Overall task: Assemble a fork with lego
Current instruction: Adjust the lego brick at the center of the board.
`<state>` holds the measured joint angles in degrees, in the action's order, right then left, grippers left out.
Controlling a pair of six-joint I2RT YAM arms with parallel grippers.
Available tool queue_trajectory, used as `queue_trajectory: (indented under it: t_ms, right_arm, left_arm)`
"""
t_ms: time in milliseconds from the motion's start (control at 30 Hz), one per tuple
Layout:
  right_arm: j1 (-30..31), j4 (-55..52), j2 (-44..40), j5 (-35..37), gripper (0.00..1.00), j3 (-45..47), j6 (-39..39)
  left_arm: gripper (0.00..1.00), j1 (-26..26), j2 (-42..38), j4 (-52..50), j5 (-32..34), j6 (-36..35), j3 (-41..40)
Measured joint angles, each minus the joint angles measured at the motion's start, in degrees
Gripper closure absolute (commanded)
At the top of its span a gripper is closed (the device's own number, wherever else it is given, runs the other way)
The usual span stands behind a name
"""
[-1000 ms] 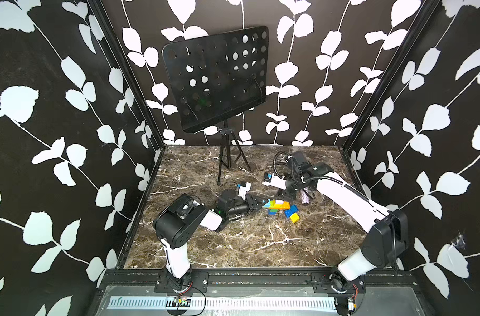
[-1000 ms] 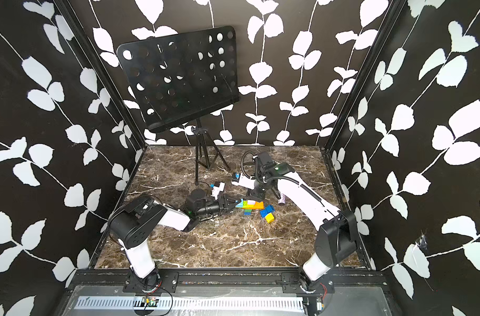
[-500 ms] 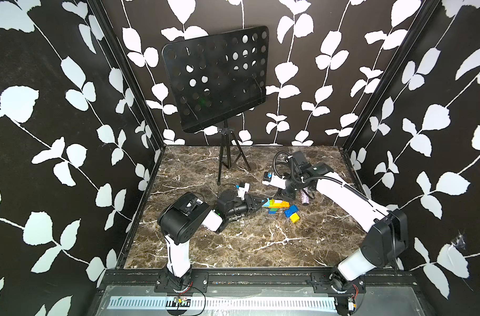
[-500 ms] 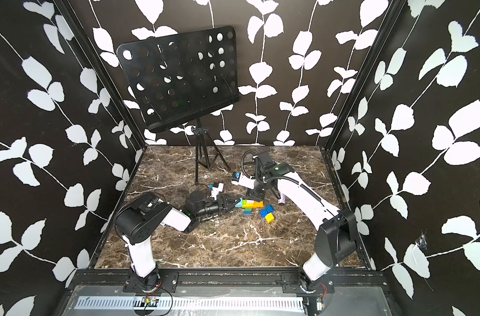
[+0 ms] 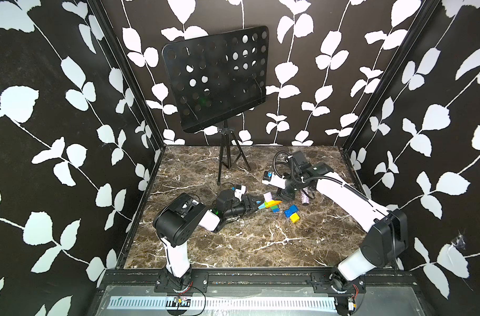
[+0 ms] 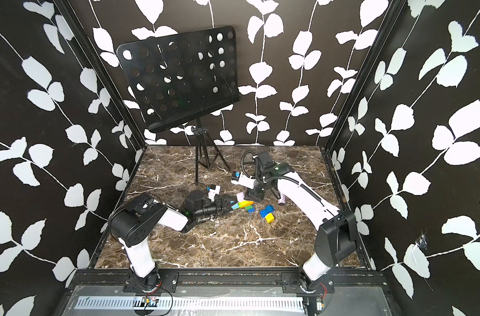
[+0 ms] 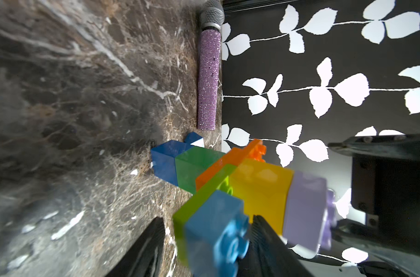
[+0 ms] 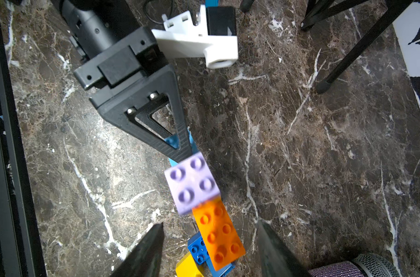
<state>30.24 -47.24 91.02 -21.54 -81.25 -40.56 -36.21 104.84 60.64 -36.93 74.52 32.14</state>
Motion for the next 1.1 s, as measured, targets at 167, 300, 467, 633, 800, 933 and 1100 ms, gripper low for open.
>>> queue_trajectory:
  t_ms: [167,300,467,633,800,933,1100]
  right_arm:
    - [-0.46,0.72,0.00,-0.42,0.37,0.00,0.50]
    - [-1.31,1.40,0.00,-1.18,0.37,0.00,1.05]
    - [-2.23,2.10,0.00,-1.70,0.37,0.00,1.60]
    - [-2.54,2.45,0.00,-1.77,0.37,0.20,1.60]
    - [-2.82,2.82,0.00,-1.86,0.38,1.33,1.62]
    - [-3.45,2.91,0.00,-1.86,0.38,1.49,1.64]
    - [-4.02,2.91,-0.07,-1.86,0.37,1.49,1.64]
  left_arm:
    - [0.41,0.00,-0.37,-1.20,0.04,-0.28,0.02]
    - [0.41,0.00,-2.08,-2.54,0.02,-0.83,0.07]
    - [0.42,0.00,-4.37,-4.24,-0.04,-1.27,0.66]
    - [0.42,0.00,-4.48,-5.22,-0.11,-1.95,1.68]
    - [0.42,0.00,-4.48,-5.73,-0.11,-2.10,1.68]
    - [0.42,0.00,-4.48,-6.14,-0.13,-2.08,2.34]
    - [0.43,0.00,-4.48,-6.78,-0.20,-2.14,3.78]
